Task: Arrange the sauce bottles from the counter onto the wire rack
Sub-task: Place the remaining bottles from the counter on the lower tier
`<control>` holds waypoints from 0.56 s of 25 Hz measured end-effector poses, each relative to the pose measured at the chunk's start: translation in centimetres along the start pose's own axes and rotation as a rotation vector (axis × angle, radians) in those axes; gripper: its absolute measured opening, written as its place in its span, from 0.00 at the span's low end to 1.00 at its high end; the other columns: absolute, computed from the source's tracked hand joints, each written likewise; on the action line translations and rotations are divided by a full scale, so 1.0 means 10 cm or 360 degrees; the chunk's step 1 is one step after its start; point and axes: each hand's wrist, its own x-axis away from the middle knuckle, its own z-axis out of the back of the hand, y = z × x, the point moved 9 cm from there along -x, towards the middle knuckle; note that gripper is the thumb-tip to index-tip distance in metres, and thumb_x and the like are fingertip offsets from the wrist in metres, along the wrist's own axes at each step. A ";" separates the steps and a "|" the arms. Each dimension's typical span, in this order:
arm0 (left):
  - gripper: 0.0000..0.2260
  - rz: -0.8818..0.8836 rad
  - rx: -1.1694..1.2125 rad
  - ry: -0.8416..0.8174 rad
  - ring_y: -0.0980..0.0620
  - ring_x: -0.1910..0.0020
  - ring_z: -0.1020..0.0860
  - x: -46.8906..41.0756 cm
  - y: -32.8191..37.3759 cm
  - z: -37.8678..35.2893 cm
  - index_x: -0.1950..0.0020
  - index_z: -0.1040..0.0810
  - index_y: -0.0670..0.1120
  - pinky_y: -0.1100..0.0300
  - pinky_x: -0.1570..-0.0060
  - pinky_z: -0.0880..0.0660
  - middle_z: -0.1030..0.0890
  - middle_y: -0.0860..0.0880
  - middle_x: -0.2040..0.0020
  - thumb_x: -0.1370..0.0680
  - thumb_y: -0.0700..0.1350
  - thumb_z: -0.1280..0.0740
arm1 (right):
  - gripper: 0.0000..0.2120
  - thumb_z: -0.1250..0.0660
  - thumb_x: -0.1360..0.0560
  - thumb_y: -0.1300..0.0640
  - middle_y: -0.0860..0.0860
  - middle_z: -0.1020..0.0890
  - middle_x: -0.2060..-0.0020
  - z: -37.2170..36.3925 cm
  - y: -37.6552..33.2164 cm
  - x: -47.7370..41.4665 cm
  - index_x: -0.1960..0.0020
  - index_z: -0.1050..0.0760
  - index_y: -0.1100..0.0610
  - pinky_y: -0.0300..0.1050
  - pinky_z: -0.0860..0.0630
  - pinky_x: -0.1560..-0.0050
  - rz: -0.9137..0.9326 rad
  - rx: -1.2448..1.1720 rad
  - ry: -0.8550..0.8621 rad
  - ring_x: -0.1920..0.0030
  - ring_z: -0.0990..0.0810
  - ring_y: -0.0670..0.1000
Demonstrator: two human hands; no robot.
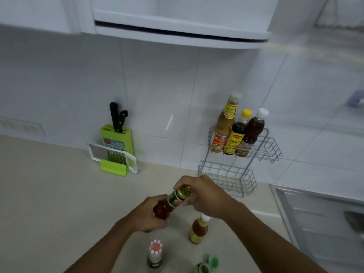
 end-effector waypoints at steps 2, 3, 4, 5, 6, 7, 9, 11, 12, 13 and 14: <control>0.17 -0.0045 -0.0073 -0.0120 0.54 0.62 0.21 0.04 0.38 0.21 0.51 0.20 0.47 0.53 0.61 0.22 0.19 0.47 0.62 0.37 0.35 0.27 | 0.24 0.22 0.30 0.67 0.49 0.16 0.42 0.35 -0.16 0.12 0.42 0.21 0.44 0.52 0.15 0.45 0.0100 -0.0213 0.0016 0.43 0.15 0.48; 0.17 -0.0050 -0.0075 -0.0207 0.54 0.63 0.21 0.08 0.57 0.28 0.51 0.20 0.45 0.55 0.61 0.23 0.19 0.49 0.62 0.38 0.33 0.28 | 0.23 0.21 0.30 0.66 0.49 0.15 0.41 0.51 -0.27 0.20 0.41 0.20 0.46 0.50 0.16 0.42 0.0139 -0.0340 0.0013 0.42 0.15 0.47; 0.17 -0.0058 -0.0050 -0.0300 0.53 0.64 0.22 0.14 0.76 0.31 0.51 0.21 0.42 0.56 0.62 0.24 0.20 0.50 0.63 0.39 0.32 0.29 | 0.23 0.21 0.30 0.66 0.50 0.15 0.41 0.65 -0.40 0.28 0.39 0.19 0.50 0.50 0.17 0.41 0.0190 -0.0445 0.0007 0.42 0.15 0.47; 0.18 -0.0053 0.0002 -0.0401 0.52 0.65 0.22 0.21 0.95 0.30 0.52 0.22 0.39 0.58 0.63 0.25 0.20 0.49 0.64 0.40 0.30 0.30 | 0.22 0.21 0.30 0.67 0.51 0.14 0.41 0.78 -0.53 0.36 0.38 0.19 0.54 0.49 0.17 0.41 0.0249 -0.0502 0.0006 0.42 0.14 0.48; 0.18 -0.0022 0.0097 -0.0530 0.50 0.66 0.22 0.30 1.10 0.26 0.53 0.22 0.37 0.60 0.63 0.25 0.19 0.48 0.64 0.42 0.29 0.32 | 0.22 0.22 0.30 0.69 0.53 0.15 0.40 0.88 -0.66 0.45 0.38 0.20 0.58 0.49 0.16 0.43 0.0323 -0.0529 0.0005 0.42 0.14 0.50; 0.19 0.0014 0.0216 -0.0684 0.49 0.68 0.22 0.41 1.24 0.19 0.54 0.23 0.37 0.61 0.64 0.25 0.19 0.46 0.65 0.43 0.27 0.34 | 0.21 0.23 0.29 0.71 0.53 0.15 0.39 0.97 -0.77 0.54 0.38 0.20 0.60 0.48 0.16 0.45 0.0397 -0.0546 -0.0006 0.42 0.13 0.51; 0.20 0.0047 0.0383 -0.0926 0.50 0.70 0.21 0.59 1.51 0.03 0.56 0.22 0.39 0.63 0.67 0.26 0.18 0.46 0.66 0.45 0.26 0.37 | 0.20 0.23 0.29 0.69 0.52 0.15 0.38 1.13 -0.93 0.72 0.39 0.20 0.61 0.47 0.15 0.46 0.0475 -0.0550 -0.0028 0.44 0.13 0.52; 0.18 -0.0047 0.0265 -0.0855 0.52 0.69 0.21 0.63 1.75 -0.02 0.58 0.21 0.43 0.64 0.66 0.27 0.18 0.48 0.66 0.43 0.27 0.34 | 0.18 0.21 0.28 0.57 0.50 0.12 0.47 1.31 -1.06 0.86 0.41 0.20 0.59 0.47 0.14 0.52 0.0613 -0.0294 0.0107 0.52 0.11 0.50; 0.16 -0.0106 0.0149 -0.0711 0.53 0.68 0.22 0.60 1.86 0.00 0.58 0.21 0.45 0.63 0.65 0.27 0.19 0.50 0.66 0.41 0.29 0.31 | 0.17 0.23 0.26 0.49 0.49 0.13 0.55 1.42 -1.12 0.91 0.46 0.19 0.59 0.47 0.15 0.60 0.0733 -0.0037 0.0297 0.59 0.13 0.48; 0.15 -0.0143 0.0049 -0.0559 0.54 0.67 0.23 0.56 1.95 0.01 0.58 0.20 0.46 0.62 0.64 0.28 0.20 0.52 0.65 0.40 0.32 0.28 | 0.18 0.29 0.23 0.43 0.49 0.16 0.63 1.49 -1.18 0.97 0.51 0.21 0.59 0.49 0.19 0.68 0.0857 0.0207 0.0515 0.66 0.17 0.49; 0.13 -0.0162 0.0009 -0.0462 0.55 0.66 0.24 0.55 2.04 0.00 0.57 0.20 0.46 0.61 0.63 0.29 0.21 0.52 0.65 0.38 0.33 0.27 | 0.19 0.36 0.20 0.42 0.49 0.20 0.68 1.53 -1.22 1.03 0.54 0.24 0.59 0.51 0.24 0.72 0.0935 0.0394 0.0689 0.70 0.22 0.50</control>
